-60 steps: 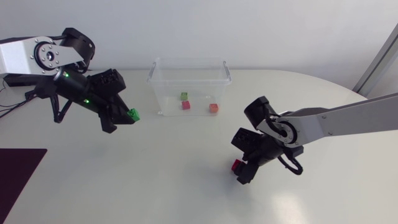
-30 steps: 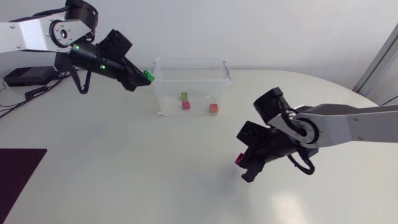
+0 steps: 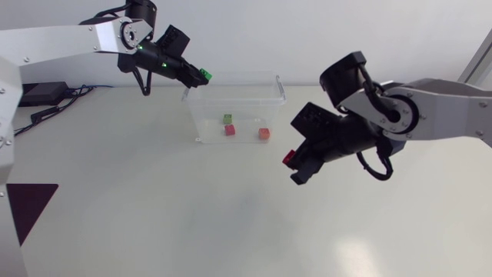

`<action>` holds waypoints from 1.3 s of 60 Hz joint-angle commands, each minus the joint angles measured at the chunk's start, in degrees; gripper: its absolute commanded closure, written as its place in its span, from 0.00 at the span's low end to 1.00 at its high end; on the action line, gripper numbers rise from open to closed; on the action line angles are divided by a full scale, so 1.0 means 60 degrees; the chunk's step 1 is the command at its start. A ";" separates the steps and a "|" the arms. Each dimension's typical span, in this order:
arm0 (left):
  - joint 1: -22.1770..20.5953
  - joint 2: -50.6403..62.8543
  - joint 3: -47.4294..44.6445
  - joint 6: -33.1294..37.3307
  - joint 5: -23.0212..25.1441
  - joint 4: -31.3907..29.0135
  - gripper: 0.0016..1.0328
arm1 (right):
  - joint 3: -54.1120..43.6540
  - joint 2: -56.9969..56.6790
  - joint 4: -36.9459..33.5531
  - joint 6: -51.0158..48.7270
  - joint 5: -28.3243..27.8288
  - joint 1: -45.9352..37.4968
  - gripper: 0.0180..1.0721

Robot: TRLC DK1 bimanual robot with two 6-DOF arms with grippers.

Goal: Place the duplo bricks in the container

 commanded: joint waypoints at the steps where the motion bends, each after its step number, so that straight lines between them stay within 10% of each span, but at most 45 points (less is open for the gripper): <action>1: -0.0043 0.0786 0.0978 -0.0430 -0.0162 0.0017 0.64 | 0.0730 0.0203 -0.0126 0.0248 -0.0016 0.0062 0.79; 5: -0.0087 0.1211 0.1461 -0.0518 -0.0396 0.0002 0.49 | 0.1199 0.0423 -0.0126 0.0351 -0.0016 0.0047 0.78; 10: -0.0146 0.1518 0.1813 -0.0547 -0.0587 0.0002 0.03 | 0.1756 0.0760 -0.0052 0.0482 -0.0045 0.0018 0.79; 78: 0.1172 -0.6582 -0.5409 -0.1206 -0.1041 0.0207 0.04 | 0.9475 0.6619 0.0416 0.0834 -0.0499 -0.0729 0.76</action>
